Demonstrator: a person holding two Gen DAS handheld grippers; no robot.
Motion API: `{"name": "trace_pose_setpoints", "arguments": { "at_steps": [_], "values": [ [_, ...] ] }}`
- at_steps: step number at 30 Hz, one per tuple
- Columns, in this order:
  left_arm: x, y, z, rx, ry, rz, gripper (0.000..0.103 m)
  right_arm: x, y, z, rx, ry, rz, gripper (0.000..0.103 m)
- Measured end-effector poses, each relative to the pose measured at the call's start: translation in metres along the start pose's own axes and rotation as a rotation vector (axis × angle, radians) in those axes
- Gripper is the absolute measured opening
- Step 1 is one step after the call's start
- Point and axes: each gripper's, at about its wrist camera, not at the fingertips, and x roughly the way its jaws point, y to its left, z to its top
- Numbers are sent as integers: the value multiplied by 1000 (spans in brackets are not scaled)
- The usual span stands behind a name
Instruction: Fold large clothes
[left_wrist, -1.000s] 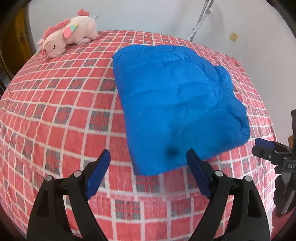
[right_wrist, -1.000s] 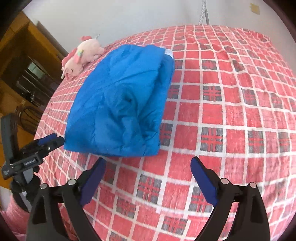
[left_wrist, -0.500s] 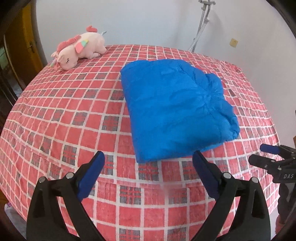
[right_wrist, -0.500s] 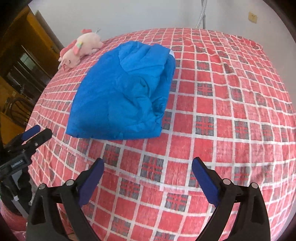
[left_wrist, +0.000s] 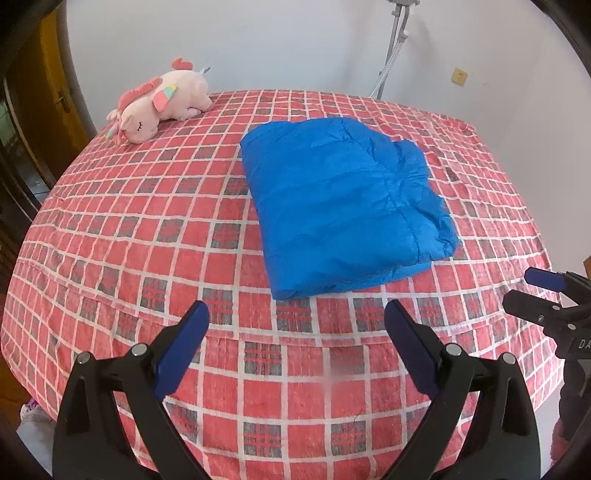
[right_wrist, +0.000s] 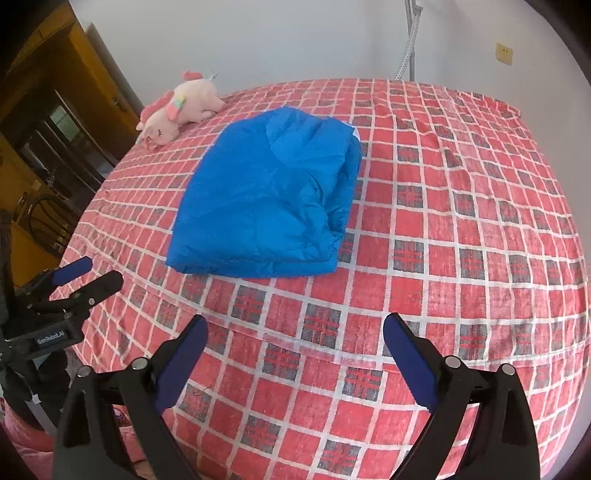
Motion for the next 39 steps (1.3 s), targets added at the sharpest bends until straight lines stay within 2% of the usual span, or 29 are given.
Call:
{"name": "trace_pose_setpoints", "arguments": {
  "at_steps": [11,39],
  "values": [
    [-11,-2,-5,1,-16,-9,95,-8,3,-3,1,-13,4,96],
    [-9,-3,-4,-5,-5,-10,95,-7,3,-4,5,-9,9,96]
  ]
}}
